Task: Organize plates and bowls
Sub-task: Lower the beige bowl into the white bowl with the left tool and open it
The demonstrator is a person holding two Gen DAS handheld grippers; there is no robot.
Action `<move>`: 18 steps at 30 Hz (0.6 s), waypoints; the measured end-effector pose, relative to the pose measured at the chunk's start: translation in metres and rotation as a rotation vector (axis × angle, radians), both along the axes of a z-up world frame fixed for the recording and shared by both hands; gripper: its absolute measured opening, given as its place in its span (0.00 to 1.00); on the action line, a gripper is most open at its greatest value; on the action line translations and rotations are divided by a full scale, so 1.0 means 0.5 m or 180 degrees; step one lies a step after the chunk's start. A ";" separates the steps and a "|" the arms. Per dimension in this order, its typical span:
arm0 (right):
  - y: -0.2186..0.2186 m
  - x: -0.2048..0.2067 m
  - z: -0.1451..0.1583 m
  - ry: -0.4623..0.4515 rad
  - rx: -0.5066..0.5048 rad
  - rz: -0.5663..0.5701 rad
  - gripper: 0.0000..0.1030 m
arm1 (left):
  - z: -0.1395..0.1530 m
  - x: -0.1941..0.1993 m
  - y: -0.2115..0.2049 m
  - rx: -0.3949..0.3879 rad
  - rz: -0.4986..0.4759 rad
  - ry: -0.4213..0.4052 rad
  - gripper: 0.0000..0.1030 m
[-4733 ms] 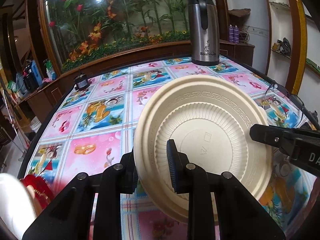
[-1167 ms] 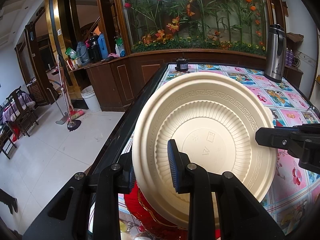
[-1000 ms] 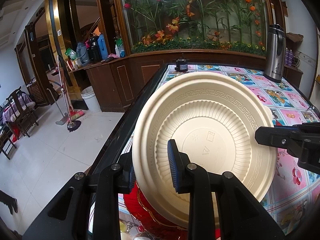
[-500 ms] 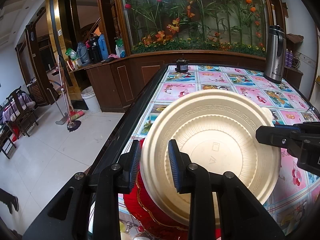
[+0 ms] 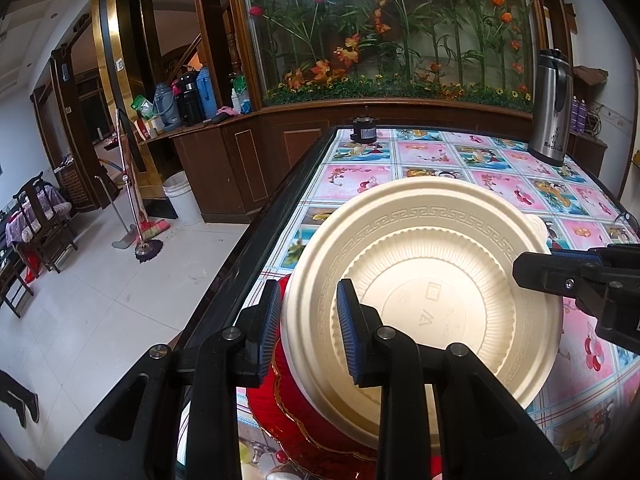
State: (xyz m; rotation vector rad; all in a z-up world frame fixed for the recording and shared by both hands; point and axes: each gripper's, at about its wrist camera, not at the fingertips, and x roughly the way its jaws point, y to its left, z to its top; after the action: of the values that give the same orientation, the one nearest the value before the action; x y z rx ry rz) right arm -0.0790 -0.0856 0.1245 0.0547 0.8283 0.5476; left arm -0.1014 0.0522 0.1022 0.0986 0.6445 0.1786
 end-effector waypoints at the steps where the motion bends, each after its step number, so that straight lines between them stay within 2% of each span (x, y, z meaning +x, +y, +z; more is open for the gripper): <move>1: 0.000 -0.002 0.000 -0.0005 -0.0004 0.0005 0.16 | 0.000 -0.001 0.000 0.0004 0.0005 -0.0008 0.26; 6: 0.001 -0.008 0.003 -0.0022 0.0001 0.0013 0.17 | -0.006 -0.003 0.000 0.0009 0.0005 -0.0008 0.28; 8: 0.000 -0.011 0.004 -0.0027 0.0003 0.0017 0.17 | -0.003 0.000 0.000 0.0015 0.0019 -0.0026 0.41; 9: -0.001 -0.011 0.005 -0.0028 0.0005 0.0019 0.17 | -0.005 -0.004 0.000 0.0022 0.0027 -0.0040 0.51; 10: -0.001 -0.012 0.005 -0.0031 0.0008 0.0021 0.17 | -0.003 -0.004 0.000 0.0033 0.0038 -0.0070 0.55; 18: -0.003 -0.016 0.012 -0.0045 0.0035 0.0015 0.17 | -0.015 -0.012 0.001 0.0047 0.0056 -0.0091 0.55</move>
State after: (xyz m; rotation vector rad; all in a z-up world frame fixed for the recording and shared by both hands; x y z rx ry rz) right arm -0.0868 -0.0873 0.1307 0.0589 0.8118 0.5564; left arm -0.1073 0.0525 0.0949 0.1044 0.6157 0.2016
